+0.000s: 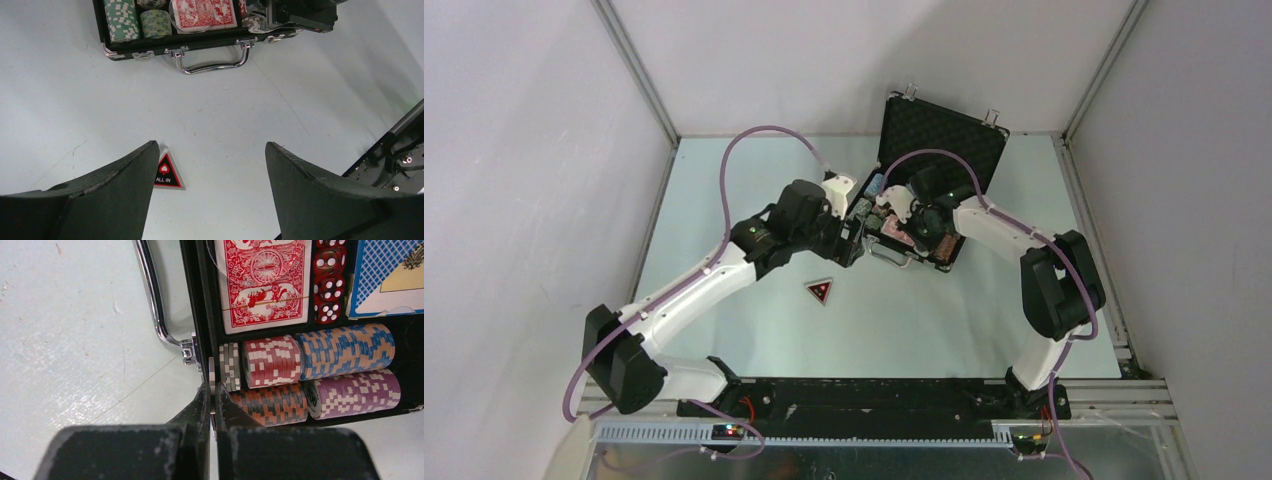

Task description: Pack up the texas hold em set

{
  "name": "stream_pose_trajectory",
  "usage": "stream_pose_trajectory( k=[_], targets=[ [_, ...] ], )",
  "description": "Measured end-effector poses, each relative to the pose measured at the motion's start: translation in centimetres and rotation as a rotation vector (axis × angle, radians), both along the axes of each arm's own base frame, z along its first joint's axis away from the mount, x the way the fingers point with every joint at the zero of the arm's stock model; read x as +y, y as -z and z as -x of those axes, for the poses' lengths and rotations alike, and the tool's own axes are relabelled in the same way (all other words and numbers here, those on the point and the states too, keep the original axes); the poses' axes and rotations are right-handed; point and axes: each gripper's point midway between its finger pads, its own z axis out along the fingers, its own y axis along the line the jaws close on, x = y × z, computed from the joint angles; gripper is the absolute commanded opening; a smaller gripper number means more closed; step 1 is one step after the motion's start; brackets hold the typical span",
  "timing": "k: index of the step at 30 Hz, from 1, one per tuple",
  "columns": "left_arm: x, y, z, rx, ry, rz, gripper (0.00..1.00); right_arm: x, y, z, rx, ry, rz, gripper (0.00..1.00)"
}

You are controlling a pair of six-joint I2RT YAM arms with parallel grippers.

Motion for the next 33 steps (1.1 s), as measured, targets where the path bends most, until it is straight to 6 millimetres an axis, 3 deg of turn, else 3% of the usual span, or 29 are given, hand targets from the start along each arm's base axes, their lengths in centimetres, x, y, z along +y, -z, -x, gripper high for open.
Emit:
stream_pose_trajectory(
  k=[12, 25, 33],
  targets=[
    [-0.3, -0.1, 0.3, 0.018, 0.025, 0.021, 0.84, -0.4, 0.1, 0.1, 0.002, -0.006, 0.021, 0.0],
    [-0.2, 0.5, 0.6, 0.032, 0.03, 0.016, 0.84, -0.2, -1.9, -0.9, -0.019, -0.016, 0.003, 0.0],
    [-0.2, 0.5, 0.6, 0.035, 0.034, 0.019, 0.84, -0.3, -1.7, -0.9, -0.014, -0.021, 0.01, 0.0]
  ],
)
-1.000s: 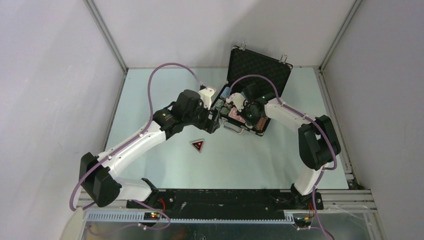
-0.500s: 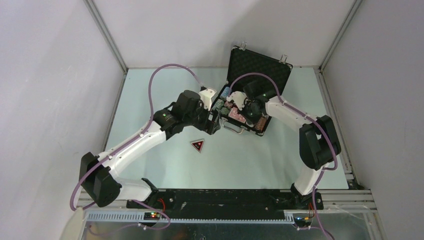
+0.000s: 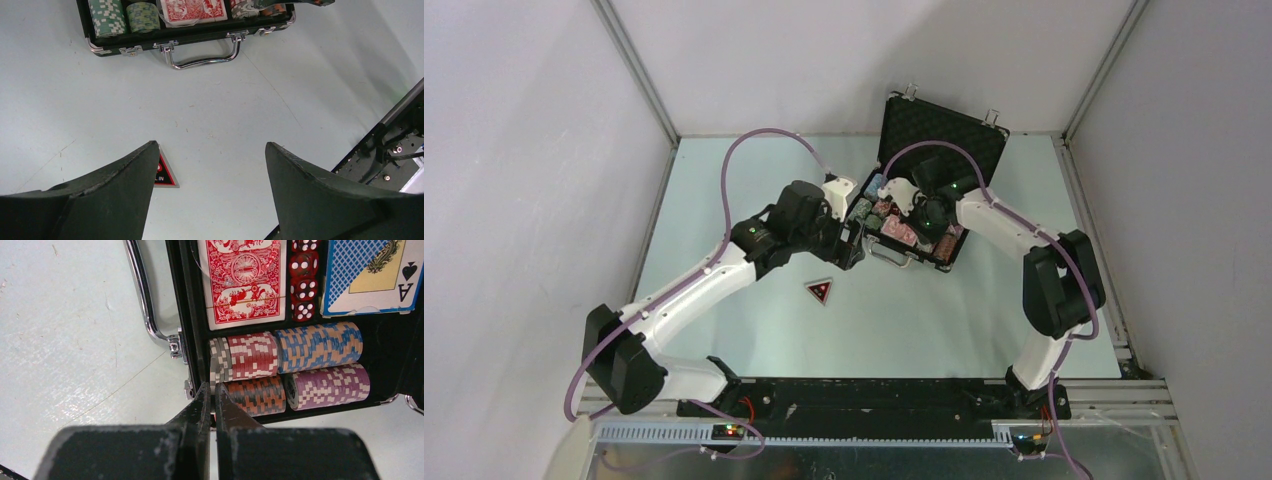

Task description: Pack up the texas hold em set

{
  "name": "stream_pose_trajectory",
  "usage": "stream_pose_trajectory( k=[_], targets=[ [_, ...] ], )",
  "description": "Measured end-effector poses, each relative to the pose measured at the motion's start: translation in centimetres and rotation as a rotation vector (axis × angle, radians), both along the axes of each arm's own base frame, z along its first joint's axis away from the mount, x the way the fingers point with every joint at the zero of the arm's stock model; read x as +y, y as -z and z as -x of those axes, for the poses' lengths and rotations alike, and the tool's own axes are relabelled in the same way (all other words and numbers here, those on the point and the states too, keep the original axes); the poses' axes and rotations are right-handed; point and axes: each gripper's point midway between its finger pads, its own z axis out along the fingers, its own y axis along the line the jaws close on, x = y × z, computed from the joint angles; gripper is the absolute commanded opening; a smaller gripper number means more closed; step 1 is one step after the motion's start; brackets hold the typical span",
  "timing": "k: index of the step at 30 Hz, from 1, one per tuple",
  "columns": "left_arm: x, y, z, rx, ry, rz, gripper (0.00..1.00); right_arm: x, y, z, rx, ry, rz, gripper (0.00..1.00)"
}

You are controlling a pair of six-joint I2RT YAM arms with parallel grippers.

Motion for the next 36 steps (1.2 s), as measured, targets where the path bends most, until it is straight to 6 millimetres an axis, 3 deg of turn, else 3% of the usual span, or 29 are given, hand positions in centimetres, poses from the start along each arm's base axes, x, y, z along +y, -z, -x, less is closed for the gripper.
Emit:
stream_pose_trajectory(
  k=[14, 18, 19, 23, 27, 28, 32, 34, 36],
  targets=[
    [0.1, 0.0, -0.1, -0.001, 0.004, 0.0, 0.85, 0.0, 1.8, 0.1, 0.04, -0.001, 0.026, 0.01],
    [0.3, 0.0, -0.2, 0.0, 0.001, 0.0, 0.85, -0.1, 2.5, 0.2, 0.049, -0.002, 0.048, 0.13],
    [0.3, 0.0, -0.2, 0.0, 0.0, -0.001, 0.85, -0.1, 2.6, 0.2, 0.049, -0.005, 0.053, 0.22],
    [0.5, 0.1, -0.3, 0.004, -0.006, -0.005, 0.86, -0.2, 2.6, 0.1, 0.042, 0.005, 0.065, 0.39],
    [1.1, 0.5, -0.8, 0.015, -0.034, -0.014, 0.94, -0.2, 2.6, 0.0, 0.041, 0.023, 0.059, 0.45],
    [1.4, 0.7, -1.0, 0.021, -0.048, -0.02, 0.98, -0.3, 2.5, 0.0, 0.042, 0.033, 0.054, 0.45],
    [3.0, 2.5, -2.1, 0.051, -0.125, -0.083, 1.0, -0.1, 1.4, 0.0, 0.04, 0.08, 0.01, 0.46],
    [3.8, 4.4, -2.5, 0.09, -0.156, -0.145, 1.0, 0.2, -0.2, 0.1, 0.018, 0.108, -0.033, 0.58],
    [4.5, 7.1, -2.6, 0.156, -0.178, -0.231, 1.0, 0.8, -2.2, 0.1, -0.02, 0.134, -0.087, 0.6]
  ],
)
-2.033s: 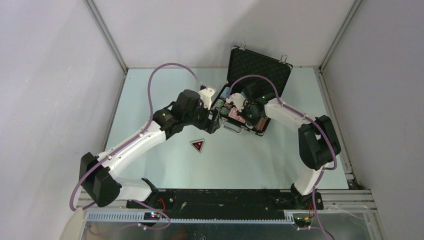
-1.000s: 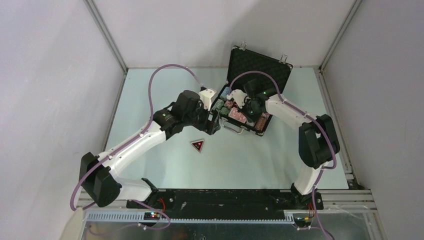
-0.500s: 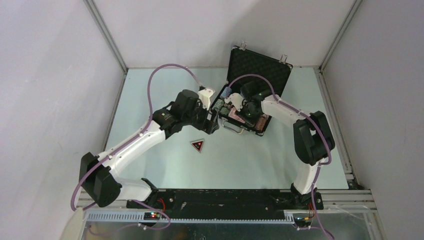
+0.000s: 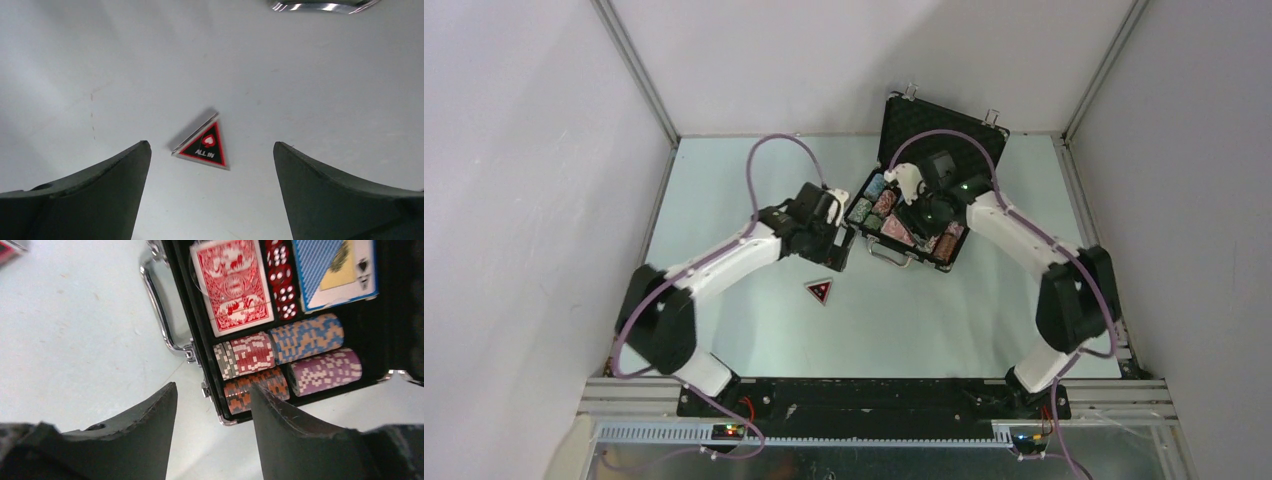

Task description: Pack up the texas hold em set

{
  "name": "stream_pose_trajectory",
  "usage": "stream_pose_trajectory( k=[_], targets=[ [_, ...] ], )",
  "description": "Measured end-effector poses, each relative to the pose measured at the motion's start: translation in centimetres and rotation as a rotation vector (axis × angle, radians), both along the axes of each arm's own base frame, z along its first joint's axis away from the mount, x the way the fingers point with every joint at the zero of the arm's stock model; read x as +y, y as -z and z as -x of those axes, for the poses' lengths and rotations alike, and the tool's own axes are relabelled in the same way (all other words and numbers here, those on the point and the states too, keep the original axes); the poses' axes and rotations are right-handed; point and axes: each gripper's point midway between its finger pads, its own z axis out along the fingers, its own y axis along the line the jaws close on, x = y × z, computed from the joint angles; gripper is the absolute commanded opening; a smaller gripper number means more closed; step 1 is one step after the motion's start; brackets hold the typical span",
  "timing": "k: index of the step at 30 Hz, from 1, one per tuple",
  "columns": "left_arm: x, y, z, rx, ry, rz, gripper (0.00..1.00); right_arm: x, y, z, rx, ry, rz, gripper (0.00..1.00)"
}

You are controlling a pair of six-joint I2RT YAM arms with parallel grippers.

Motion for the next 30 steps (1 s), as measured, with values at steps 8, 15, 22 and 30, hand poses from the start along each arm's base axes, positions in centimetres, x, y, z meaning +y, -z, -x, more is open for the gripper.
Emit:
stream_pose_trajectory(
  k=[8, 15, 22, 30],
  targets=[
    [3.2, 8.5, 2.0, 0.237, -0.056, -0.253, 1.0, 1.5, -5.7, 1.3, -0.136, 0.137, -0.225, 1.0],
    [3.5, 9.4, 2.0, 0.262, -0.103, -0.273, 1.0, 0.5, -5.0, 3.1, -0.142, 0.213, -0.281, 1.0],
    [3.2, 11.0, 2.3, 0.318, -0.107, -0.29, 0.93, 0.8, -6.4, 2.3, -0.198, 0.213, -0.315, 1.0],
    [3.0, 11.1, 1.9, 0.35, -0.114, -0.288, 0.82, 0.6, -6.5, 2.0, -0.208, 0.214, -0.317, 1.0]
  ],
)
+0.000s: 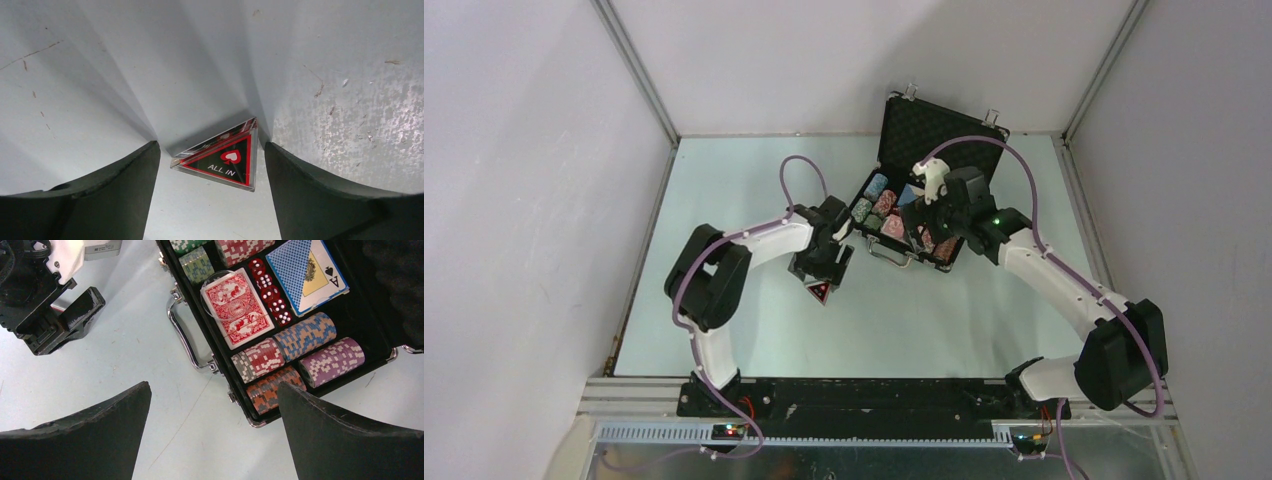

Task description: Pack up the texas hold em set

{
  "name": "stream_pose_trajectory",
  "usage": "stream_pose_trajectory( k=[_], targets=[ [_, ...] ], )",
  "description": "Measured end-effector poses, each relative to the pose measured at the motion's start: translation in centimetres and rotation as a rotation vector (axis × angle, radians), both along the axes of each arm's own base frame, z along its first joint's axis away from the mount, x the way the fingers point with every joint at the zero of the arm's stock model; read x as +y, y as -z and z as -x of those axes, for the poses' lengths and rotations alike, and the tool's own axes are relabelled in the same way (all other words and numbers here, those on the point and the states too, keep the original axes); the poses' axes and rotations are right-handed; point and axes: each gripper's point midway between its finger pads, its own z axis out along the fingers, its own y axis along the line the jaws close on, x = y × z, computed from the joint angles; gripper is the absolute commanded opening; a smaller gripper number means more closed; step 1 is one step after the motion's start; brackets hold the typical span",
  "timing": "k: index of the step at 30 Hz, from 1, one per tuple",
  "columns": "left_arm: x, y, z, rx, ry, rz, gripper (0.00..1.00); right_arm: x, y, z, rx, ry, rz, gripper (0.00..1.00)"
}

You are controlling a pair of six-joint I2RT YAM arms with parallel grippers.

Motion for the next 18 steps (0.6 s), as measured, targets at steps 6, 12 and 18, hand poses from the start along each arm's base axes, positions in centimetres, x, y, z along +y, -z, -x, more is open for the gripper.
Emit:
stream_pose_trajectory(
  k=[6, 12, 18],
  targets=[
    [0.4, 0.0, 0.1, 0.024, -0.019, -0.016, 0.82, -0.6, -0.1, -0.5, -0.005, 0.017, -0.004, 1.0],
    [1.1, 0.0, 0.7, 0.06, -0.035, -0.034, 0.81, -0.7, -0.1, -0.6, -0.002, 0.019, -0.01, 1.0],
    [1.0, 0.1, 0.9, 0.092, -0.035, -0.036, 0.77, -0.6, -0.2, -0.5, -0.001, 0.002, -0.015, 1.0]
  ],
)
